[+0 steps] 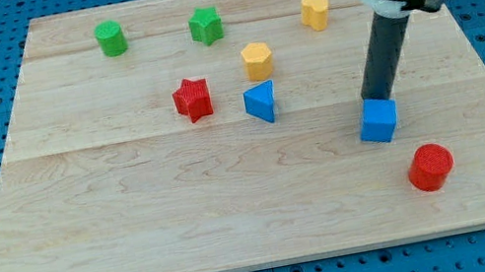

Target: Place your arm to the top of the yellow hexagon

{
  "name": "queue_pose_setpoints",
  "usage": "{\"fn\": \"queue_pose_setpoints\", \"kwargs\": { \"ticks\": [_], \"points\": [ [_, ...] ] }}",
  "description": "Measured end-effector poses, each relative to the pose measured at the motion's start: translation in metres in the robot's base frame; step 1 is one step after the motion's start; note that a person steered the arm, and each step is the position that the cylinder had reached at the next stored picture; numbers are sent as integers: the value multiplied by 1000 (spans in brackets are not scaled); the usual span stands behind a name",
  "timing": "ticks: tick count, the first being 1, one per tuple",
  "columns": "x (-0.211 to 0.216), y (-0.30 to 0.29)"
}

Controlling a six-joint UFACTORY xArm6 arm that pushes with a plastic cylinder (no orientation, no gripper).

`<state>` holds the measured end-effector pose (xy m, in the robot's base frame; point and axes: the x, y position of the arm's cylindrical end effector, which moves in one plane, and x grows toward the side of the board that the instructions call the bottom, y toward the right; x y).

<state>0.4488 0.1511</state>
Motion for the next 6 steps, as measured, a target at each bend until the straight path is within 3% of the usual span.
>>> {"fn": "queue_pose_setpoints", "kwargs": {
  "ticks": [1, 3, 4, 5, 6],
  "points": [
    [8, 15],
    [-152, 77],
    [-194, 9],
    [-196, -27],
    [-185, -98]
  ]
}}
